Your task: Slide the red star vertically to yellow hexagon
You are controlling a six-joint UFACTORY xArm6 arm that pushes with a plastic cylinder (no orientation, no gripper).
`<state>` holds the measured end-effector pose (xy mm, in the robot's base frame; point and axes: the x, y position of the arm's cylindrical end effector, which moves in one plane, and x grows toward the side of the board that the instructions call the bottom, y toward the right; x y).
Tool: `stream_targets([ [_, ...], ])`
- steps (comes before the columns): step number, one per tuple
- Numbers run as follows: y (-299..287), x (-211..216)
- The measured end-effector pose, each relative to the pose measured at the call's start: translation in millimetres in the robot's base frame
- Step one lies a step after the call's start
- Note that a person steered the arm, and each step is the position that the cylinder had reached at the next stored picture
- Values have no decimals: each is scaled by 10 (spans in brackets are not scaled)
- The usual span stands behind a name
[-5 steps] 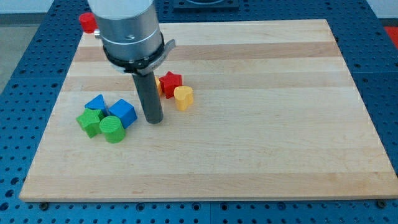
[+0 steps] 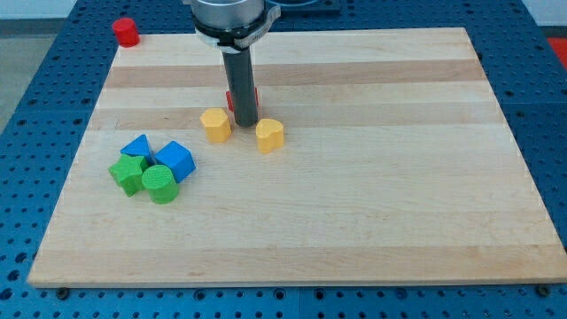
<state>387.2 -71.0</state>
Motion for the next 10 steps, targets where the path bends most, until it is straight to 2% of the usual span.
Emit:
stream_targets([
  [3,-228,-623],
  [10,-535,-658],
])
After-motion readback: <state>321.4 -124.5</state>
